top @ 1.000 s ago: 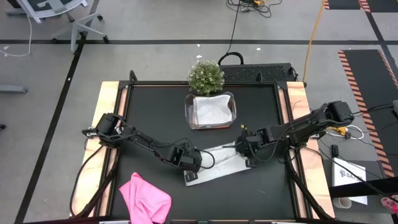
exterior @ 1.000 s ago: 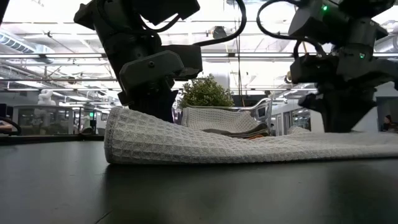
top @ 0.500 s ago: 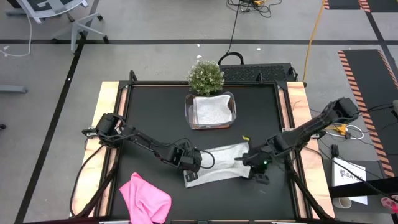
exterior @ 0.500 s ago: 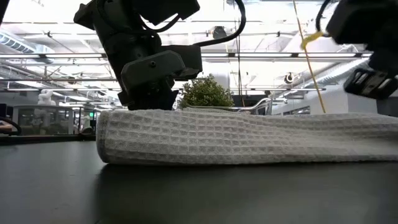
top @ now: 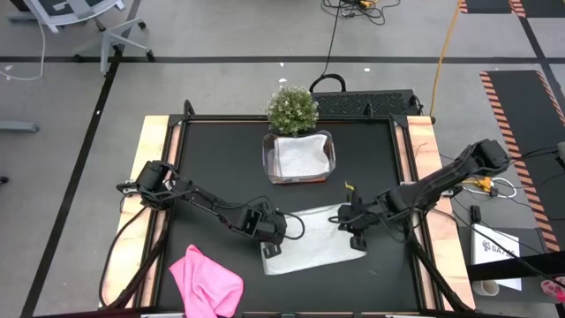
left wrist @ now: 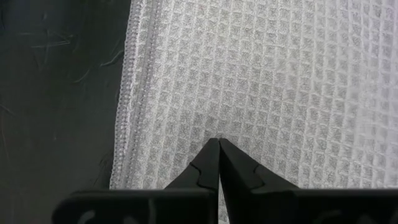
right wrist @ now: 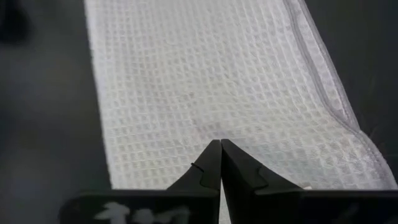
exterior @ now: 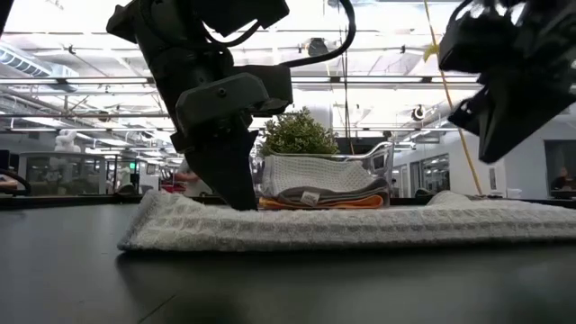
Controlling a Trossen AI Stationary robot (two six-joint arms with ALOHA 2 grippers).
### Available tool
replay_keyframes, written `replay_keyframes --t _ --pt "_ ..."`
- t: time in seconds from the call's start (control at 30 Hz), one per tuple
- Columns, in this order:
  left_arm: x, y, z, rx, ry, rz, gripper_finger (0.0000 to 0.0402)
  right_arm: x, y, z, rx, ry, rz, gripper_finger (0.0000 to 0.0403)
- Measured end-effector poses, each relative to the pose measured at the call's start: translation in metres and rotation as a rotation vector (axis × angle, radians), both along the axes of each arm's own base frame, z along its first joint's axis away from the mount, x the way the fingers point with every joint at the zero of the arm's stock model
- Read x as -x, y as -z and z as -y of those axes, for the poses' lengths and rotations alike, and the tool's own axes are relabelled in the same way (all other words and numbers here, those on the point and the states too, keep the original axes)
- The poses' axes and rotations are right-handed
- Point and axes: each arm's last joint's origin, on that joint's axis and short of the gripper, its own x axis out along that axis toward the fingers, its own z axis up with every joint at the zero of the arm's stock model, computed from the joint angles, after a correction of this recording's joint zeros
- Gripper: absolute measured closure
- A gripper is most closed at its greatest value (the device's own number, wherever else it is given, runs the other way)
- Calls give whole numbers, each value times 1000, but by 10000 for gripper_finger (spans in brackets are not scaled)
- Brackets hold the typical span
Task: Fold microfiber towels
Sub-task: Fold the gray microfiber towel on the table
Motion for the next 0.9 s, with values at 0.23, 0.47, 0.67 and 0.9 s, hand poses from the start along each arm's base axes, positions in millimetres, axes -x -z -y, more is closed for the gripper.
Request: replay_keyframes --t 0.23,0.47,0.67,0.9 --pt "0 0 0 13 -32 -3 389 -6 20 -9 -20 -39 -88 403" --pt "4 1 0 49 -130 -31 395 -8 38 -10 4 -12 -183 403" --pt "11 2 9 66 -180 -71 389 0 43 -11 20 10 -286 403" --pt "16 3 20 57 -179 -72 397 2 32 -6 23 35 -218 403"
